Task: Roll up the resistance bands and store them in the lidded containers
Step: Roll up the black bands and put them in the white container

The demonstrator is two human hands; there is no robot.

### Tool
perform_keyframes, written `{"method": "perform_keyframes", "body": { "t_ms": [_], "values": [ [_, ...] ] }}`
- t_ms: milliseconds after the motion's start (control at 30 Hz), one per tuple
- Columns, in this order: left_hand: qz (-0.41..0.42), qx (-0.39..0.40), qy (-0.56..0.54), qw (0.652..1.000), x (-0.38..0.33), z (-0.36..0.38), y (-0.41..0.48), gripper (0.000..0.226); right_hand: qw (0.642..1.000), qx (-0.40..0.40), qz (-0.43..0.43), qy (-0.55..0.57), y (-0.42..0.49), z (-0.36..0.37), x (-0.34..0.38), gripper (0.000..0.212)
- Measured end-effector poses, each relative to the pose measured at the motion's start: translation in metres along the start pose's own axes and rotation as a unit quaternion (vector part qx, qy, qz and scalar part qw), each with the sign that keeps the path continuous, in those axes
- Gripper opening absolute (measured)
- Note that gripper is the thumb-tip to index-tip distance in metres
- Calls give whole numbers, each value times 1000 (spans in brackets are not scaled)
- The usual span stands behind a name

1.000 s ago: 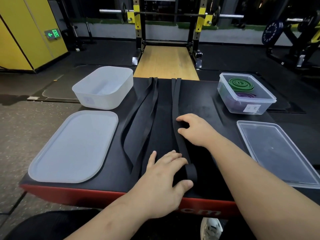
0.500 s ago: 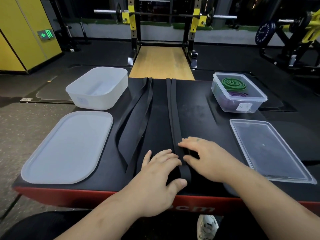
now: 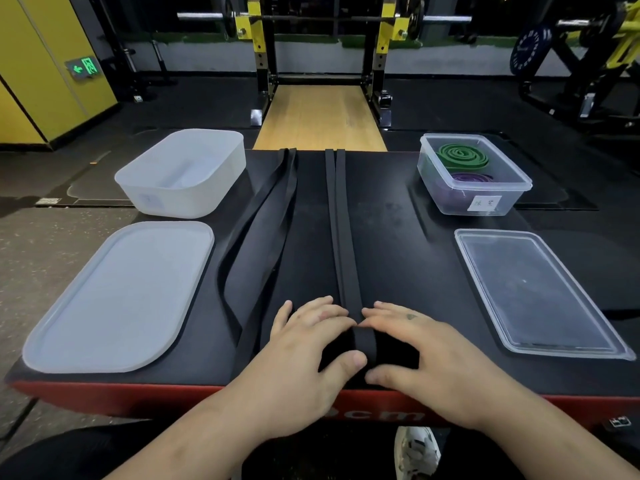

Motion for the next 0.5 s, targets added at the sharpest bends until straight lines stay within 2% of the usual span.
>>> {"method": "perform_keyframes", "body": {
  "t_ms": [167, 333, 500],
  "values": [
    [-9, -1, -5, 1000, -2, -2, 1, 54, 998, -34, -24, -47, 5, 2, -7, 69],
    [-12, -45, 9, 999, 2, 2, 8, 50, 998, -52, -9, -21, 4, -3, -1, 52],
    [-17, -39, -7, 999, 3, 1, 8, 49, 999, -45, -19, -19, 9, -2, -2, 53]
  ]
}}
Point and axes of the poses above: each hand's wrist, its own y-axis towards the middle knuckle, its own z-axis out of the palm, x = y × z, the point moved 2 cm from there along y, towards the middle knuckle, and after that the axes turned 10 degrees about y, right-handed, at the moved point
